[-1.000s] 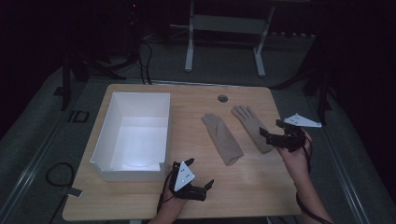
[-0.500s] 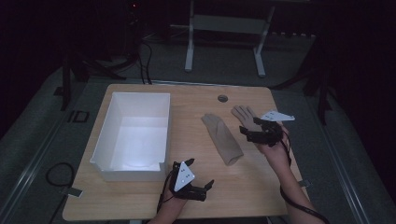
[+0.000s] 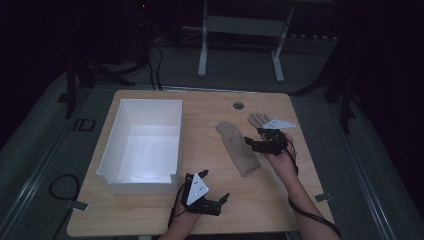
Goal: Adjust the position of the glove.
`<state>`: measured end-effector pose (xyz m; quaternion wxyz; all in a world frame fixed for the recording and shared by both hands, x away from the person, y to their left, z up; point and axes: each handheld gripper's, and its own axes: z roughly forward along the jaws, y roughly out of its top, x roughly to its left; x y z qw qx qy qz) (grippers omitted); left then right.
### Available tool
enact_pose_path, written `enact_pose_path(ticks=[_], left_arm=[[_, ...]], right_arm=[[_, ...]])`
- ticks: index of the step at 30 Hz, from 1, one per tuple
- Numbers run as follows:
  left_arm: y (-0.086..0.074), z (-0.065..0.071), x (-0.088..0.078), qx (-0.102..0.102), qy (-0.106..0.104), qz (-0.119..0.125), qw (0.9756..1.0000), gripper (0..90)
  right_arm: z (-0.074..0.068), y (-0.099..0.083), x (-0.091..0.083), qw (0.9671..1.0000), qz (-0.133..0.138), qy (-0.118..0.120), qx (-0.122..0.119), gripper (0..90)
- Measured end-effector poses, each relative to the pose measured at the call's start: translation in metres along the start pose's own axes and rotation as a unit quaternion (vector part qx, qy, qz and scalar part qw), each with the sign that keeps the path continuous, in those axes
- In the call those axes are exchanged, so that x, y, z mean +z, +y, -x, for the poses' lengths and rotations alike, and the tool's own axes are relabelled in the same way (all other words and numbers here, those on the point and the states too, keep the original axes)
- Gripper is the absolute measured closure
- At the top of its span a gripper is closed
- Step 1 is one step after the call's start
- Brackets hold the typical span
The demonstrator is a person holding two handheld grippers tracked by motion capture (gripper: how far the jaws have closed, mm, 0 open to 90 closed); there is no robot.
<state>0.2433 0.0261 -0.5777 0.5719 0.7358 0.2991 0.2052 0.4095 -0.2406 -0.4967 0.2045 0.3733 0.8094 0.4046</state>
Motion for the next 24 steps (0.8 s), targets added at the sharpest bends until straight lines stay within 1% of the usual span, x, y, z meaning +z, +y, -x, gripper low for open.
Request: enact_pose_path(ticks=[6, 7, 8, 10, 11, 12, 15, 16, 18, 19, 21, 22, 23, 24], left_arm=[[0.0, 0.002, 0.0, 0.008, 0.001, 0.0, 1.0, 0.2], [0.0, 0.002, 0.0, 0.008, 0.001, 0.0, 1.0, 0.2], [0.0, 0.001, 0.0, 0.007, 0.0, -0.001, 1.0, 0.2], [0.0, 0.001, 0.0, 0.004, -0.001, -0.001, 1.0, 0.2], [0.0, 0.001, 0.0, 0.004, -0.001, -0.001, 1.0, 0.2], [0.0, 0.001, 0.0, 0.004, -0.001, 0.0, 1.0, 0.2], [0.0, 0.003, 0.0, 0.014, 0.001, -0.001, 0.9999, 0.2], [0.0, 0.003, 0.0, 0.014, 0.001, -0.001, 0.9999, 0.2], [0.0, 0.004, 0.0, 0.019, 0.0, -0.001, 0.9998, 0.2], [0.0, 0.004, 0.0, 0.018, -0.001, -0.001, 0.9998, 0.2], [0.0, 0.003, 0.0, 0.014, -0.002, -0.001, 0.9999, 0.2], [0.0, 0.003, 0.0, 0.012, -0.003, -0.001, 0.9999, 0.2], [0.0, 0.003, 0.0, 0.012, -0.003, -0.001, 0.9999, 0.2], [0.0, 0.002, 0.0, 0.01, -0.003, -0.001, 0.9999, 0.2]], right_arm=[[-0.001, -0.005, 0.018, 0.9998, -0.015, 0.006, 0.006, 32.1], [-0.001, -0.006, 0.021, 0.9998, -0.018, 0.006, 0.007, 33.0], [-0.001, -0.007, 0.024, 0.9998, -0.021, 0.005, 0.006, 36.1], [-0.002, -0.009, 0.029, 0.9996, -0.026, 0.006, 0.004, 37.6], [-0.002, -0.009, 0.029, 0.9996, -0.026, 0.006, 0.004, 37.6], [-0.003, -0.011, 0.036, 0.9994, -0.033, 0.007, 0.002, 38.5], [-0.002, -0.014, 0.043, 0.9991, -0.042, 0.008, 0.006, 40.3], [-0.001, -0.014, 0.045, 0.999, -0.043, 0.007, 0.005, 41.5], [0.0, -0.016, 0.05, 0.9986, -0.053, 0.007, 0.006, 42.2], [0.0, -0.017, 0.052, 0.9985, -0.055, 0.004, 0.005, 43.2], [0.001, -0.018, 0.056, 0.9983, -0.058, 0.006, 0.006, 44.3], [0.001, -0.019, 0.058, 0.9983, -0.058, 0.004, 0.004, 46.7], [0.001, -0.019, 0.058, 0.9983, -0.058, 0.004, 0.004, 46.7], [0.002, -0.02, 0.062, 0.9983, -0.058, 0.007, 0.008, 49.0]])
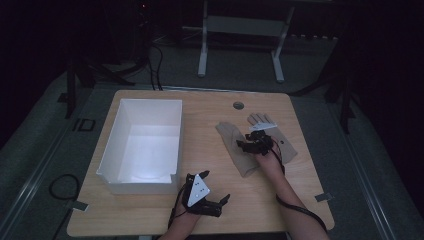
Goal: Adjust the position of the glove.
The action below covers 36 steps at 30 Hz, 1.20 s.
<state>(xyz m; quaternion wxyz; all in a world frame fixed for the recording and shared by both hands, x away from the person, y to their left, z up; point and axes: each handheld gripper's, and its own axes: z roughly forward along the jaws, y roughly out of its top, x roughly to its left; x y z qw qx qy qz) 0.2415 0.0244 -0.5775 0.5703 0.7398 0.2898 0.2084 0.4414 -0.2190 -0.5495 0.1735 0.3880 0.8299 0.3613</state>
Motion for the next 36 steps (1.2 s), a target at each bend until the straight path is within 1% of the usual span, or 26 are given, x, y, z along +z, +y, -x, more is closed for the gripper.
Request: enact_pose_path(ticks=[1, 2, 4, 6, 7, 9, 11, 14, 16, 17, 19, 20, 22, 23, 25, 26, 27, 28, 29, 31, 32, 33, 34, 35, 36], left_arm=[[0.0, 0.0, 0.0, 0.0, 0.0, 0.0, 1.0, 0.2], [0.0, 0.0, 0.0, 0.0, 0.0, 0.0, 1.0, 0.2], [0.0, 0.0, 0.0, 0.0, 0.0, 0.0, 1.0, 0.2], [0.0, 0.0, 0.0, 0.0, 0.0, 0.0, 1.0, 0.2], [0.0, 0.0, 0.0, 0.0, 0.0, 0.0, 1.0, 0.2], [0.0, 0.0, 0.0, 0.001, 0.0, 0.0, 1.0, 0.2], [0.0, 0.0, 0.0, 0.002, 0.0, -0.001, 1.0, 0.2], [0.0, 0.0, 0.0, 0.001, 0.0, -0.001, 1.0, 0.2], [0.0, 0.0, 0.0, 0.001, 0.001, -0.001, 1.0, 0.2], [0.0, 0.0, 0.0, 0.002, 0.0, -0.001, 1.0, 0.2], [0.0, 0.0, 0.0, 0.002, 0.001, -0.002, 1.0, 0.2], [0.0, 0.0, 0.0, 0.001, 0.001, -0.002, 1.0, 0.2], [0.0, 0.0, 0.0, 0.0, 0.0, -0.001, 1.0, 0.2], [0.0, 0.0, 0.0, 0.0, 0.0, -0.001, 1.0, 0.2], [0.0, 0.0, 0.0, 0.0, 0.0, -0.001, 1.0, 0.2], [0.0, 0.0, 0.0, 0.0, 0.0, -0.001, 1.0, 0.2], [0.0, 0.0, 0.0, 0.0, 0.0, -0.001, 1.0, 0.2], [0.0, 0.0, 0.0, 0.0, 0.0, -0.001, 1.0, 0.2], [0.0, 0.0, 0.0, 0.0, 0.0, -0.001, 1.0, 0.2], [0.0, 0.0, 0.0, -0.001, 0.001, -0.001, 1.0, 0.2], [0.0, 0.0, 0.0, 0.0, 0.001, -0.001, 1.0, 0.2], [0.0, 0.0, 0.0, 0.0, 0.001, -0.001, 1.0, 0.2], [0.0, 0.0, 0.0, 0.0, 0.001, -0.001, 1.0, 0.2], [0.0, 0.0, 0.0, 0.0, 0.001, -0.001, 1.0, 0.2], [0.0, 0.0, 0.0, 0.0, 0.001, -0.001, 1.0, 0.2]], right_arm=[[0.0, 0.0, 0.0, 1.0, 0.0, 0.0, 0.0, 49.0], [0.001, -0.001, 0.004, 0.9999, 0.001, 0.007, 0.008, 51.0], [0.002, -0.003, 0.009, 0.9998, -0.005, 0.011, 0.014, 52.5], [0.004, -0.007, 0.011, 0.9995, 0.0, 0.018, 0.026, 55.8], [0.004, -0.008, 0.011, 0.9995, 0.003, 0.018, 0.027, 57.5], [0.004, -0.008, 0.011, 0.9996, 0.002, 0.02, 0.022, 62.8], [0.003, -0.007, 0.011, 0.9996, -0.003, 0.023, 0.017, 68.4], [-0.002, -0.004, 0.011, 0.9997, -0.012, 0.02, 0.004, 76.6], [-0.004, -0.003, 0.011, 0.9998, -0.014, 0.017, 0.002, 78.2], [-0.007, -0.003, 0.011, 0.9999, -0.012, 0.01, 0.004, 80.5], [-0.008, -0.004, 0.011, 0.9999, -0.01, 0.008, 0.007, 81.2], [-0.008, -0.004, 0.01, 0.9996, -0.008, 0.005, 0.028, 82.6], [-0.008, -0.004, 0.009, 0.999, -0.004, 0.004, 0.044, 83.9], [-0.009, -0.004, 0.008, 0.9987, -0.003, 0.004, 0.052, 84.0], [-0.01, -0.003, 0.007, 0.9985, -0.001, 0.001, 0.055, 84.2], [-0.012, 0.001, 0.001, 0.9977, 0.01, 0.0, 0.067, 84.4], [-0.012, 0.001, 0.001, 0.9977, 0.01, 0.0, 0.067, 84.4], [-0.014, 0.005, -0.005, 0.9974, 0.019, -0.001, 0.07, 84.4], [-0.014, 0.005, -0.005, 0.9974, 0.019, -0.001, 0.07, 84.4], [-0.017, 0.011, -0.013, 0.9966, 0.032, -0.003, 0.076, 84.4], [-0.02, 0.015, -0.02, 0.996, 0.041, -0.007, 0.079, 84.4], [-0.02, 0.015, -0.02, 0.996, 0.041, -0.007, 0.079, 84.4], [-0.022, 0.02, -0.028, 0.9948, 0.051, -0.009, 0.087, 84.4], [-0.022, 0.02, -0.028, 0.9948, 0.051, -0.009, 0.087, 84.4], [-0.026, 0.022, -0.038, 0.9928, 0.063, -0.023, 0.1, 84.4]])
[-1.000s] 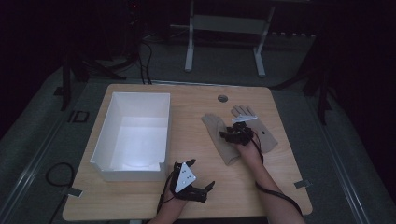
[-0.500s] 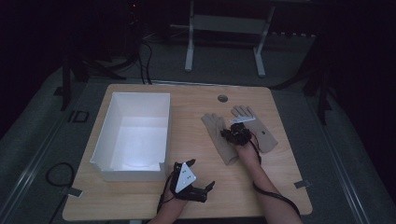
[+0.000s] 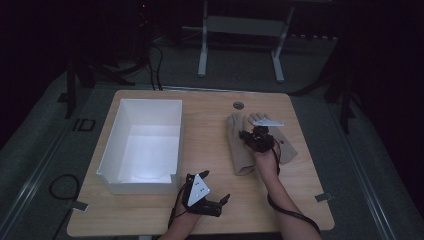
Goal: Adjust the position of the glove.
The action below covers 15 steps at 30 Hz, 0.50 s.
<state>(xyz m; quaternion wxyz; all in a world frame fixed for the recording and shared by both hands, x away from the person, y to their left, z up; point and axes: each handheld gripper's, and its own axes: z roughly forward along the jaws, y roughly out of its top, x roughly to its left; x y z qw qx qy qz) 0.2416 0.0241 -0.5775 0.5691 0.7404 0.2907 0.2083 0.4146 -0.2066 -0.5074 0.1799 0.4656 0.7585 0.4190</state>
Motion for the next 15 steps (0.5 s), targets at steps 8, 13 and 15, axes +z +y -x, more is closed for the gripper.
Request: enact_pose_path(ticks=[8, 13, 15], left_arm=[[0.0, 0.0, 0.0, -0.001, 0.0, 0.0, 1.0, 0.2], [0.0, -0.001, 0.0, -0.002, 0.0, 0.0, 1.0, 0.2], [0.0, -0.001, 0.0, -0.001, 0.0, 0.0, 1.0, 0.2]], right_arm=[[-0.016, -0.001, -0.032, 0.9971, 0.049, -0.028, 0.052, 84.4], [-0.025, -0.011, -0.044, 0.9955, 0.055, -0.03, 0.072, 84.3], [-0.026, -0.019, -0.047, 0.9948, 0.052, -0.038, 0.079, 84.3]])
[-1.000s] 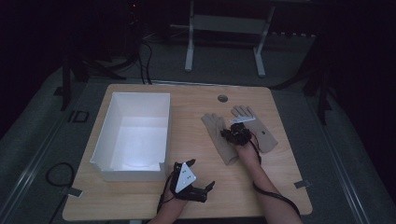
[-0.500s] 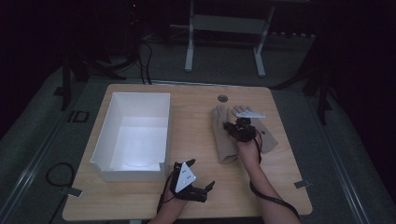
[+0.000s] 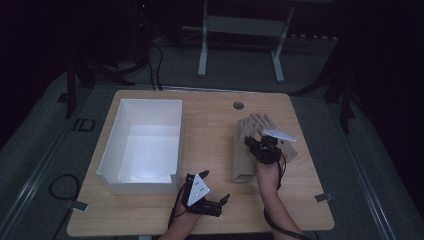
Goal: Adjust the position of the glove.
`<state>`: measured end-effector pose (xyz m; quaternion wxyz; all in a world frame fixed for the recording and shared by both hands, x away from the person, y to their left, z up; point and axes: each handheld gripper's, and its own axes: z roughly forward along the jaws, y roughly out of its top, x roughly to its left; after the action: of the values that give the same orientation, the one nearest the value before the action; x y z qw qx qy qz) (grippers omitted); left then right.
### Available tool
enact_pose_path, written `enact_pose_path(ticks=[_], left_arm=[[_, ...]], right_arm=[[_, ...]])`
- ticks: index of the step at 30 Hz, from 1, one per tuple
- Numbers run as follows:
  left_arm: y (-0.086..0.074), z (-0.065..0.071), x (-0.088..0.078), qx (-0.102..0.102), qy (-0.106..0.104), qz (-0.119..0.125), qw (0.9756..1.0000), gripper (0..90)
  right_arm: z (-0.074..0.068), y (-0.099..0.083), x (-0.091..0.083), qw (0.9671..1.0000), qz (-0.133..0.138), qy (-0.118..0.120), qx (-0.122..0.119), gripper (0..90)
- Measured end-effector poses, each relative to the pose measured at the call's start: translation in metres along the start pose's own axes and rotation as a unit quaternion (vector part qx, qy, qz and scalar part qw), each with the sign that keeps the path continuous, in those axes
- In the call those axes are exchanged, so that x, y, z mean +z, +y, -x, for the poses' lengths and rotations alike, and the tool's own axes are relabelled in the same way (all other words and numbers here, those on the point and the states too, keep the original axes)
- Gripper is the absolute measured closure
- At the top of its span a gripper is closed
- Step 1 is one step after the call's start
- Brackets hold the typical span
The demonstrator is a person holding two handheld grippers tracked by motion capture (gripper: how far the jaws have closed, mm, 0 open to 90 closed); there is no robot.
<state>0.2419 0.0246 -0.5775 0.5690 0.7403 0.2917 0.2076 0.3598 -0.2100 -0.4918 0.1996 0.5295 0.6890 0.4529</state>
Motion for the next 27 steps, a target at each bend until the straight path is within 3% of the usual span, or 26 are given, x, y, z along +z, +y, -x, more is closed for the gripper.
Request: enact_pose_path(ticks=[5, 12, 14, 15, 21, 24, 25, 27], left_arm=[[0.0, 0.0, 0.0, 0.0, 0.0, 0.0, 1.0, 0.2], [0.0, 0.0, 0.0, -0.001, 0.0, -0.001, 1.0, 0.2], [0.0, 0.0, 0.0, -0.001, 0.0, -0.001, 1.0, 0.2], [0.0, 0.0, 0.0, 0.0, 0.0, -0.001, 1.0, 0.2], [0.0, 0.0, 0.0, 0.0, 0.0, -0.001, 1.0, 0.2], [0.0, 0.0, 0.0, 0.001, 0.0, -0.001, 1.0, 0.2], [0.0, 0.0, 0.0, 0.001, 0.0, -0.001, 1.0, 0.2], [0.0, 0.0, 0.0, 0.0, 0.0, -0.001, 1.0, 0.2]], right_arm=[[0.011, -0.031, 0.006, 0.999, -0.042, 0.005, 0.015, 84.3], [0.021, -0.051, 0.015, 0.9974, -0.07, 0.002, 0.017, 83.3], [0.024, -0.055, 0.018, 0.9968, -0.079, 0.002, 0.008, 79.2], [0.026, -0.058, 0.021, 0.9964, -0.084, -0.004, -0.004, 70.2], [0.027, -0.062, 0.023, 0.9958, -0.085, -0.01, -0.034, 65.9], [0.028, -0.062, 0.022, 0.9961, -0.082, 0.0, -0.032, 62.7], [0.032, -0.056, 0.016, 0.9971, -0.069, 0.024, -0.022, 59.3], [0.034, -0.052, 0.012, 0.9972, -0.06, 0.03, -0.032, 59.1]])
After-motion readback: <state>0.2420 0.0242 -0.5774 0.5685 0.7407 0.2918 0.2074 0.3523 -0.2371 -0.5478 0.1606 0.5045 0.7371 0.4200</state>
